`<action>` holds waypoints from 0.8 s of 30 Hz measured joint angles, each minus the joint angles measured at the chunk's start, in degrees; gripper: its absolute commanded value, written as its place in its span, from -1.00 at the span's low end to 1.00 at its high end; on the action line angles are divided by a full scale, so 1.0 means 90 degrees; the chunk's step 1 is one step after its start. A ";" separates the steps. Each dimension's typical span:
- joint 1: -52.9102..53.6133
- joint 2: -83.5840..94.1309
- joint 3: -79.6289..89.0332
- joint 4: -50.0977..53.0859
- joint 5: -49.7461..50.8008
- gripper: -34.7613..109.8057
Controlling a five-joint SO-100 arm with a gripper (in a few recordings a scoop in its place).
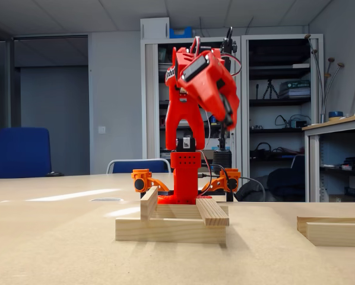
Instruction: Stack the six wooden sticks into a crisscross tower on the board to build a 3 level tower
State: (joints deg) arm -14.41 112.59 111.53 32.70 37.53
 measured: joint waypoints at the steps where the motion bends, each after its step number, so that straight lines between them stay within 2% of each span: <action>1: -0.0029 0.0264 0.0176 -0.0186 -0.0059 -0.52; 5: -0.0176 0.1699 0.1436 -0.1494 -0.0225 -0.52; 7: -0.0215 0.2539 0.2021 -0.1738 -0.0322 -0.52; 21: -0.0479 0.7793 0.4609 -0.1563 -0.1689 -0.52; 24: -0.0557 0.8408 0.4775 -0.1377 -0.1875 -0.52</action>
State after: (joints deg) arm -19.42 188.26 154.51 20.30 20.65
